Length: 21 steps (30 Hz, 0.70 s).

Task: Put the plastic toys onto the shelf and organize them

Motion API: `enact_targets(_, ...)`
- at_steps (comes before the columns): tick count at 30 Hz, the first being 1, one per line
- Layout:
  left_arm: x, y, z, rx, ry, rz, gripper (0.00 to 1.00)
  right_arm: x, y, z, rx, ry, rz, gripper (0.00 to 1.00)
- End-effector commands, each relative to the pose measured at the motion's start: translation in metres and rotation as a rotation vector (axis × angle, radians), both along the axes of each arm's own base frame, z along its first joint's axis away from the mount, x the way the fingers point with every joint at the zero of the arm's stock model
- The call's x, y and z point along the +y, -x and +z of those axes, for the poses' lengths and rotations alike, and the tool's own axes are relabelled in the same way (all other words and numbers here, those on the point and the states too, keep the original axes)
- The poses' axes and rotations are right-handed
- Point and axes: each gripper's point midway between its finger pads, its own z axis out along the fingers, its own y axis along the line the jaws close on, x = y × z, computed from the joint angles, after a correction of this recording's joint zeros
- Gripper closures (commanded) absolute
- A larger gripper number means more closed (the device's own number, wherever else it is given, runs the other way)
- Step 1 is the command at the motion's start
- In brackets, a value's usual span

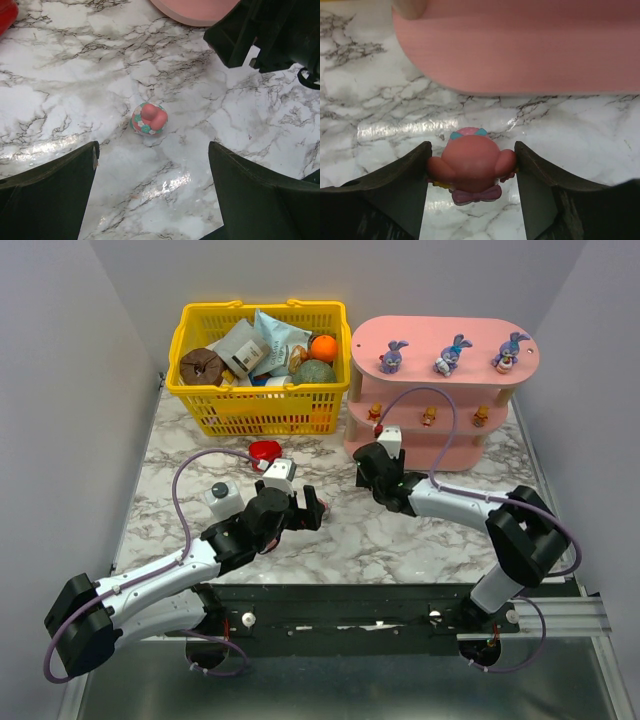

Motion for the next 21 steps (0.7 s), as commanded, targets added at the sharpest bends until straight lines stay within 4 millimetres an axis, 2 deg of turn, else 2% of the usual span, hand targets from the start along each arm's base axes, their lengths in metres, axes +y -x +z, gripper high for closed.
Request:
enact_targets(1,-0.002,0.000,0.004,-0.008,0.009,-0.006,0.01,-0.004,-0.032,0.033,-0.124,-0.008,-0.048,0.58)
enact_targets(5,-0.002,0.000,0.003,-0.006,0.007,-0.004,0.01,-0.004,-0.048,0.034,-0.153,-0.005,-0.068,0.58)
enact_targets(10,-0.001,0.000,0.002,-0.002,0.002,-0.004,0.01,0.003,-0.058,0.026,-0.153,0.007,-0.067,0.57)
enact_targets(21,0.000,0.000,-0.001,0.000,-0.004,0.000,0.01,0.008,-0.064,0.011,-0.134,-0.007,-0.101,0.55)
